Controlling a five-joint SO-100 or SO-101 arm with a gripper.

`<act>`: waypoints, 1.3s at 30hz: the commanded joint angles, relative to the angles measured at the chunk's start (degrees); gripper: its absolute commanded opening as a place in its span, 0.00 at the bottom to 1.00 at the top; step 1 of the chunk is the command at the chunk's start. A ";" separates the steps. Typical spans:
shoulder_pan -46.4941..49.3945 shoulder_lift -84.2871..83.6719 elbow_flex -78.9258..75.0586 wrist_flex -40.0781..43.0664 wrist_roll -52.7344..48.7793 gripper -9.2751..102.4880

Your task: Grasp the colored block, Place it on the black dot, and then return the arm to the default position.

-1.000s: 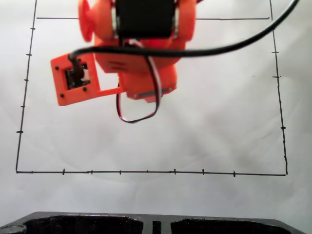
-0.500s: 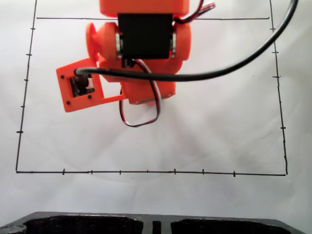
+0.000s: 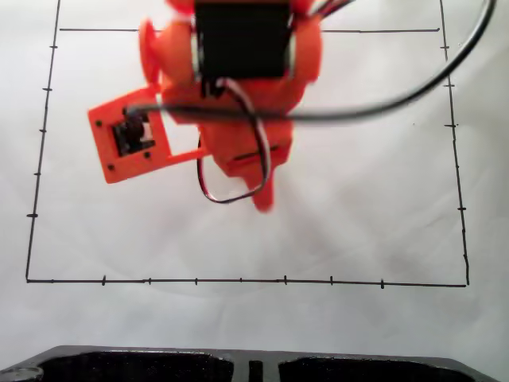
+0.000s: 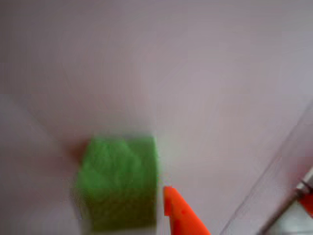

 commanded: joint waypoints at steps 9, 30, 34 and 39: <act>3.96 28.92 5.80 7.21 -8.96 0.65; 23.99 85.61 39.55 11.78 -26.63 0.15; 22.68 90.53 44.65 9.93 -25.14 0.08; 18.72 94.48 50.27 3.69 -17.40 0.08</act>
